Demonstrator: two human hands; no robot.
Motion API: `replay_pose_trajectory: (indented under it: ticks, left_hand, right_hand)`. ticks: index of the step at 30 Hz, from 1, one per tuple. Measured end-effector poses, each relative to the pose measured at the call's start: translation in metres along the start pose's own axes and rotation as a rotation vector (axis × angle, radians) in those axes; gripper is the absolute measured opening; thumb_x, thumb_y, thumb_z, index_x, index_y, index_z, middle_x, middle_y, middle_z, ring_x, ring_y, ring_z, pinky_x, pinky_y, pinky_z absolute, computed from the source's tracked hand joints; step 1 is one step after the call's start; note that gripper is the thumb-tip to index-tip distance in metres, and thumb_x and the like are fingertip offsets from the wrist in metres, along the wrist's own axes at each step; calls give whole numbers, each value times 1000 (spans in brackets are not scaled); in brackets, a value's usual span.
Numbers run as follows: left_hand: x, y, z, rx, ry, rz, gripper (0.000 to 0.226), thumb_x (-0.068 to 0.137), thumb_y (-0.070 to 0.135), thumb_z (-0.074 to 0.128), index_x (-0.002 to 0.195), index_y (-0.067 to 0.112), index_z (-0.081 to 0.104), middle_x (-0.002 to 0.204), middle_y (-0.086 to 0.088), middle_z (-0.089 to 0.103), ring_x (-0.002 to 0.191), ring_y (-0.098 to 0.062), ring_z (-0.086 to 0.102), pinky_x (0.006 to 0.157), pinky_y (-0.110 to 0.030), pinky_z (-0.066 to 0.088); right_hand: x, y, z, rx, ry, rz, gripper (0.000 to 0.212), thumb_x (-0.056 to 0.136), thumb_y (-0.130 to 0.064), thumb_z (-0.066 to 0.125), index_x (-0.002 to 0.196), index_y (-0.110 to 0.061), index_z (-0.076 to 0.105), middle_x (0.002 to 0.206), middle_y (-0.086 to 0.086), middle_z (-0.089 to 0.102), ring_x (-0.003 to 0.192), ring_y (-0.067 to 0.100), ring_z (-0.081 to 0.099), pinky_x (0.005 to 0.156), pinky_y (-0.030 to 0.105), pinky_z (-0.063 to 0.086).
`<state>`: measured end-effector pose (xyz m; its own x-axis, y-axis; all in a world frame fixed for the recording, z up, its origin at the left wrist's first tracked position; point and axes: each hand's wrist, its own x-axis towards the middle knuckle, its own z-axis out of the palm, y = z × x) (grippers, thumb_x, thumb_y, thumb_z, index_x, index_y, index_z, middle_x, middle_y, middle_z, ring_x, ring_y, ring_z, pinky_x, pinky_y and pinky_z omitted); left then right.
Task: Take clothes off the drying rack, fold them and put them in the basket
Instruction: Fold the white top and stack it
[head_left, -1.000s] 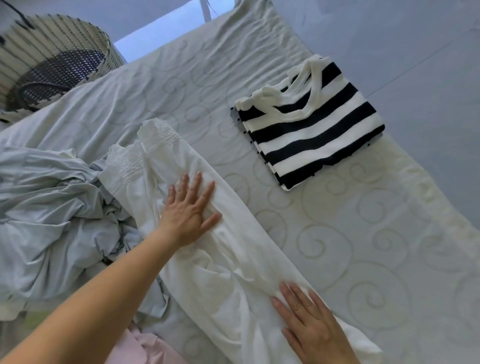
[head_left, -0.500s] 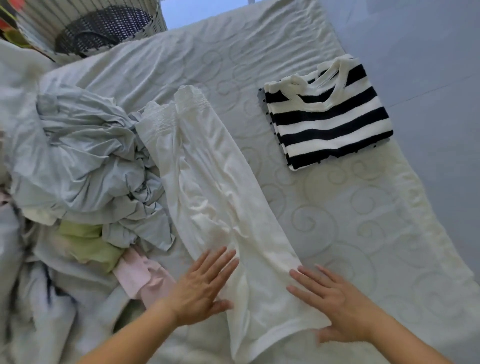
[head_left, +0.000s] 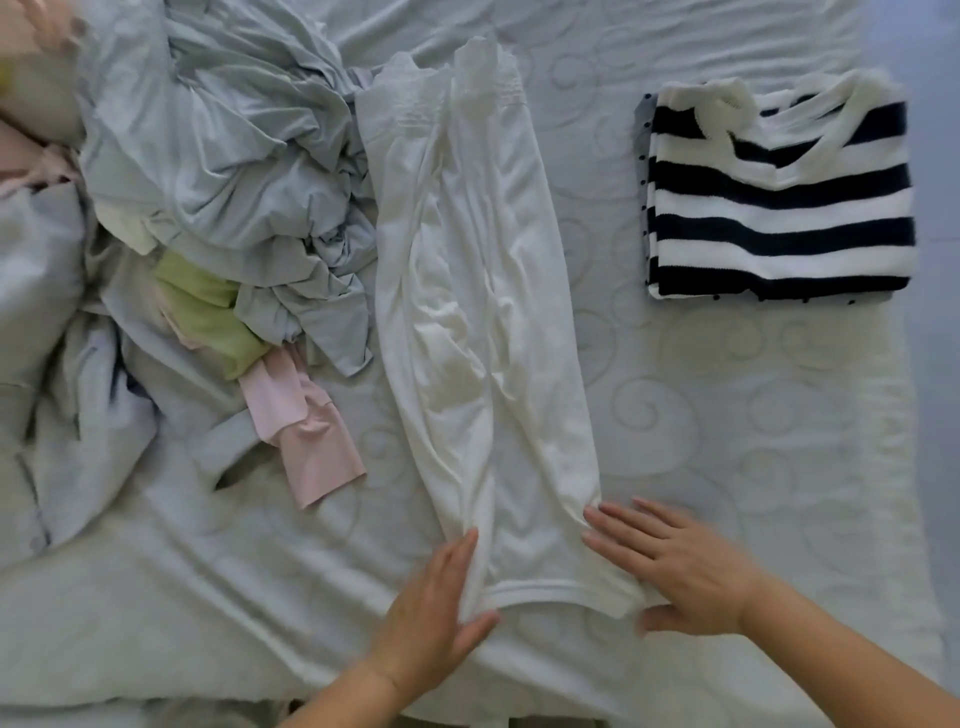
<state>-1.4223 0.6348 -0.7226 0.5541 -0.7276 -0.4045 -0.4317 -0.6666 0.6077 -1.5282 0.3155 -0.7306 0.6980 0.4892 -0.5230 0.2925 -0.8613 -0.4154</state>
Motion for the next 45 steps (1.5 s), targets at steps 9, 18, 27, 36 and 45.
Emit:
replay_pose_trajectory:
  ticks: [9,18,27,36,45]
  left_hand:
    - [9,-26,-7,503,-232,402,109,66,80,55,150,17,27,157,-3,24,143,-21,24,112,-40,20]
    - [21,-17,-6,647,-250,515,95,67,67,69,146,26,35,152,-5,35,140,-27,32,110,-49,20]
    - [21,-19,-12,665,-264,493,98,75,74,52,153,25,18,158,-5,22,146,-26,12,113,-47,15]
    - [27,-29,-2,704,-270,565,92,74,64,64,149,26,28,156,-4,27,145,-25,21,116,-51,20]
    - [51,-19,0,285,-94,515,37,86,37,47,112,23,69,126,-1,64,121,-25,57,98,-58,43]
  right_hand:
    - [-2,13,9,-125,45,-97,120,57,-73,69,153,-22,19,160,5,19,146,22,15,112,43,17]
    - [29,6,5,-247,393,-292,20,77,-50,69,82,-31,68,143,0,50,133,22,41,112,45,25]
    - [47,-22,7,-133,722,-22,25,71,-22,79,87,-20,60,114,9,65,109,23,55,110,46,34]
    - [20,-6,32,-286,322,-185,82,69,-54,73,140,-22,47,150,-2,41,139,20,30,112,45,21]
    - [46,-7,22,49,519,-102,30,92,-36,49,106,-27,73,117,-7,69,111,10,63,116,44,19]
